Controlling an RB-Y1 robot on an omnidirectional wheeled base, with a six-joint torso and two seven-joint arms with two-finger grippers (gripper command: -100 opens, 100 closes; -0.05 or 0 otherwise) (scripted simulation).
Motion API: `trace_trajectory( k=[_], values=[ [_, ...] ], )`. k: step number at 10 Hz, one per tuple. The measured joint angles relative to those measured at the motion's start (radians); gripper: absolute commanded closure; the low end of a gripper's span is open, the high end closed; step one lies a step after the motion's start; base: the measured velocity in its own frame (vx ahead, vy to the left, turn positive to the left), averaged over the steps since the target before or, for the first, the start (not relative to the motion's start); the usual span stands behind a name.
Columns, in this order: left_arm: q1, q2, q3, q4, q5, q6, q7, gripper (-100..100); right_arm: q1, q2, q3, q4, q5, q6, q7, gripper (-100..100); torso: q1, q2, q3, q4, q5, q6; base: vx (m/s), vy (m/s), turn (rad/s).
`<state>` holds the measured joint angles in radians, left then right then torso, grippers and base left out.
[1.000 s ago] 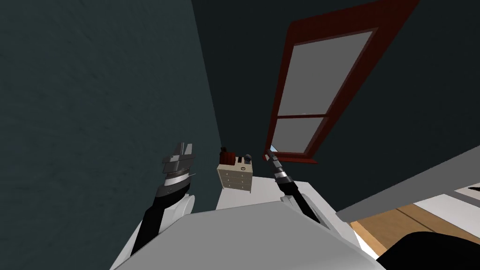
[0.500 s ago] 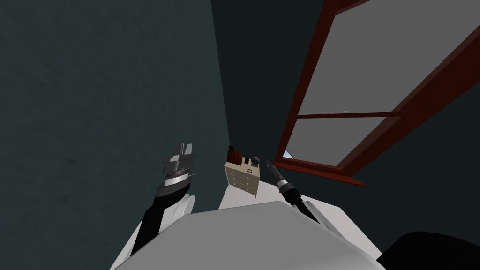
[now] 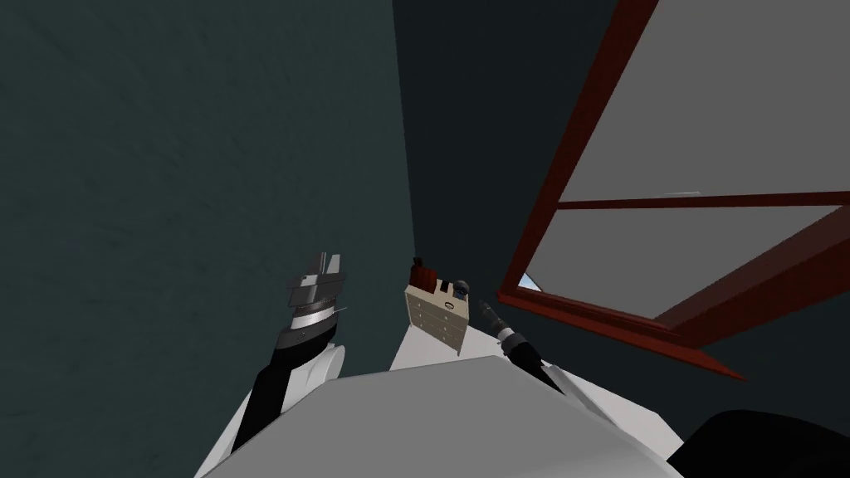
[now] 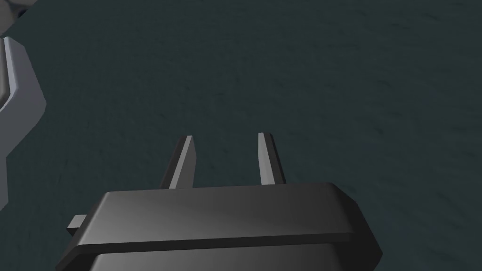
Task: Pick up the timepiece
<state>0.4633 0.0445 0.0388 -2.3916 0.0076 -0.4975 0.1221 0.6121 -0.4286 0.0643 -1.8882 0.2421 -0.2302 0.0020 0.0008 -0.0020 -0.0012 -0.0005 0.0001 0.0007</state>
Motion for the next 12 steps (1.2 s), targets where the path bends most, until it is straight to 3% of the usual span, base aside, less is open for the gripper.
trace_trajectory(
  k=[1, 6, 8, 10, 12],
  values=[
    [0.000, 0.000, 0.000, 0.000, 0.000, 0.000, 0.000, 0, 0.020, -0.017, 0.007, 0.008, 0.018, 0.014, 0.009, -100, 0.000, 0.000, 0.000, 0.000, 0.000, -0.001, 0.015, -0.004, 0.176],
    [0.000, 0.000, 0.000, 0.000, 0.000, 0.000, 0.000, 0, 0.017, -0.068, 0.037, 0.125, 0.079, 0.055, 0.048, -100, 0.000, 0.000, 0.000, 0.000, 0.000, 0.000, 0.015, 0.005, 0.286],
    [0.000, 0.000, 0.000, 0.000, 0.000, 0.000, 0.000, 0, 0.027, -0.097, 0.052, 0.199, 0.116, 0.061, 0.070, -100, 0.001, 0.000, 0.000, 0.000, 0.000, 0.000, 0.020, 0.014, 0.368],
    [0.000, 0.000, 0.000, 0.000, 0.000, 0.000, 0.000, 0, 0.036, -0.137, 0.069, 0.233, 0.135, 0.090, 0.080, -100, 0.001, 0.000, 0.000, 0.000, 0.000, 0.000, 0.016, 0.009, 0.296],
    [0.000, 0.000, 0.000, 0.000, 0.000, 0.000, 0.000, 0, 0.037, -0.139, 0.080, 0.311, 0.162, 0.088, 0.104, -100, 0.001, 0.000, 0.000, 0.000, 0.000, 0.000, 0.014, 0.013, 0.317]
  ],
)
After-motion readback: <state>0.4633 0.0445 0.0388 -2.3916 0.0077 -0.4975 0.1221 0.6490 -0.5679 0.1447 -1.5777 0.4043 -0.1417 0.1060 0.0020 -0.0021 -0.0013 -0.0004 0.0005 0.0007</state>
